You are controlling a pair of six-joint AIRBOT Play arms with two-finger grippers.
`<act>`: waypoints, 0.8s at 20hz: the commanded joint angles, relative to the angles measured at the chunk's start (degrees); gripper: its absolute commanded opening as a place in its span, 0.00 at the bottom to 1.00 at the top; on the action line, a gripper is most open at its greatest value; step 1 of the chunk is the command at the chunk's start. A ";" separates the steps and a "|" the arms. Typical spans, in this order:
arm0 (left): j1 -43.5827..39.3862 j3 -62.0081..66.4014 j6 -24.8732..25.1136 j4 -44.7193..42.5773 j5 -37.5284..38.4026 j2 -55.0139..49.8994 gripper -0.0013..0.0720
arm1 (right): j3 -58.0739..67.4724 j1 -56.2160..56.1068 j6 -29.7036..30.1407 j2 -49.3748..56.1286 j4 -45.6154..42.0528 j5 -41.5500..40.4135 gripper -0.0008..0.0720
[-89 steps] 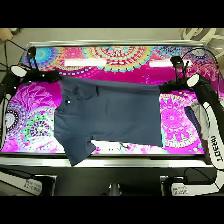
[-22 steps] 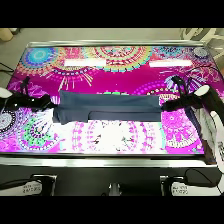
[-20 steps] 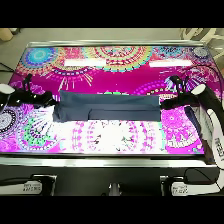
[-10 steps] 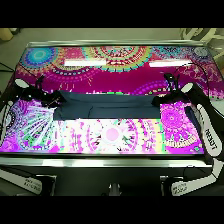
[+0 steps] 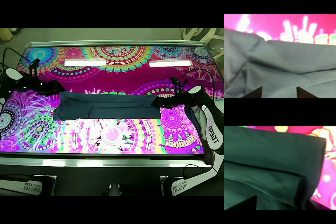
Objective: Fold the shirts.
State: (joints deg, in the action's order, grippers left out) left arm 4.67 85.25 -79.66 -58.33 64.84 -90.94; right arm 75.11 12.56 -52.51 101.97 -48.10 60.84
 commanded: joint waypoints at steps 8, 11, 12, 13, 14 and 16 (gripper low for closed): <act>-22.34 0.11 -8.55 0.07 -10.93 -6.91 0.05 | 0.00 -1.73 7.23 -10.51 18.49 5.55 0.04; -28.46 0.13 -9.49 7.67 -17.16 -12.59 0.05 | -0.02 -3.08 1.75 -20.31 16.83 12.76 0.04; -30.47 0.13 -9.35 12.00 -19.61 -14.25 0.05 | -0.02 -4.13 -0.13 -23.65 15.87 14.29 0.04; -32.30 0.13 -8.61 15.91 -21.27 -15.61 0.05 | -0.02 -5.16 -1.60 -26.69 15.30 14.95 0.04; -34.34 0.13 -8.26 18.84 -22.32 -17.05 0.05 | -0.02 -6.16 -2.91 -29.90 15.30 15.06 0.04; -38.18 0.13 -8.24 24.37 -23.21 -19.63 0.05 | -0.02 -7.56 -5.14 -35.36 14.97 13.09 0.04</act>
State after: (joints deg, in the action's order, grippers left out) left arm -28.05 85.34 -87.90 -43.72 45.67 -106.67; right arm 75.05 6.90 -53.36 74.50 -32.71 73.63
